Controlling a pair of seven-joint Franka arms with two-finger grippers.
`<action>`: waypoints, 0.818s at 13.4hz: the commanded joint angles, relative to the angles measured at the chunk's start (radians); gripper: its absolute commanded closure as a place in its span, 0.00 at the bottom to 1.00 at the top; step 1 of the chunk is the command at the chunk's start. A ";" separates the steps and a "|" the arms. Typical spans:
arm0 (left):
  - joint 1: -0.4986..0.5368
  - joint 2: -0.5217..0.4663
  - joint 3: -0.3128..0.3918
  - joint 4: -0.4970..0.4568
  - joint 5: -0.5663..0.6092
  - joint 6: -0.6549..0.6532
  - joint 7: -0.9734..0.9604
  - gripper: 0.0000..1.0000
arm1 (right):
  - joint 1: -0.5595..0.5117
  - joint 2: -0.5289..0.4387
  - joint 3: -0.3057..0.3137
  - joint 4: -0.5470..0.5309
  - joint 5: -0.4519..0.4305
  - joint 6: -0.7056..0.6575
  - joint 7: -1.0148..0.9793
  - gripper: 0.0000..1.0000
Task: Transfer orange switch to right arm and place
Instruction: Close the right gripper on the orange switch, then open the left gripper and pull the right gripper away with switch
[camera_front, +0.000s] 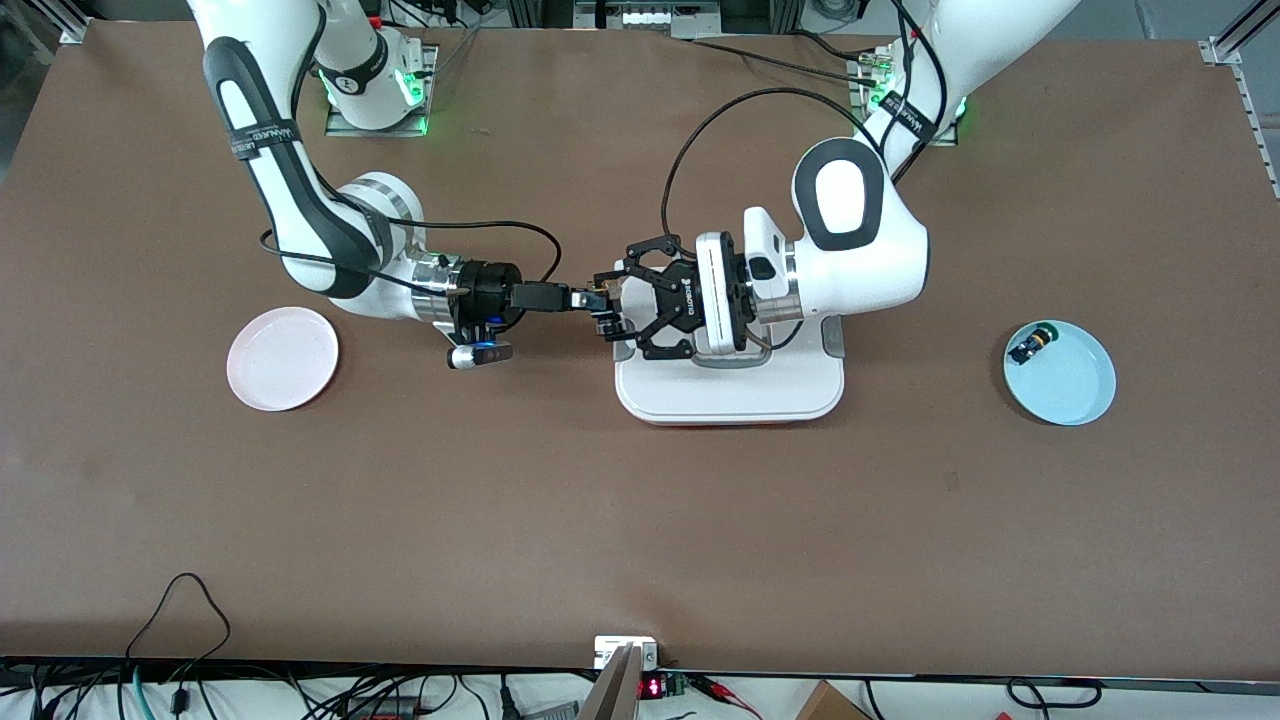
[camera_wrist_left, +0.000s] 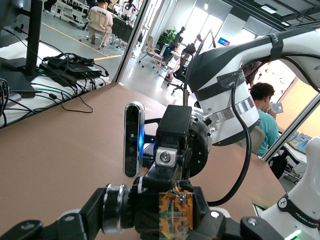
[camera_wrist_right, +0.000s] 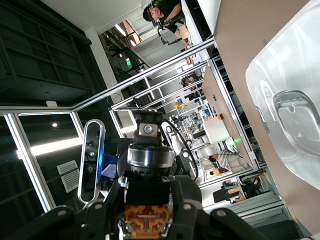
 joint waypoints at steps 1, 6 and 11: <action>-0.004 -0.014 -0.006 -0.006 -0.038 -0.006 0.036 0.00 | -0.007 -0.007 0.001 0.002 0.019 0.001 -0.018 1.00; 0.034 -0.044 -0.003 -0.007 -0.031 -0.091 -0.016 0.00 | -0.015 -0.007 -0.003 0.025 0.017 0.001 -0.001 1.00; 0.079 -0.061 0.008 -0.015 0.005 -0.188 -0.027 0.00 | -0.157 0.007 -0.008 0.087 -0.227 -0.096 0.072 1.00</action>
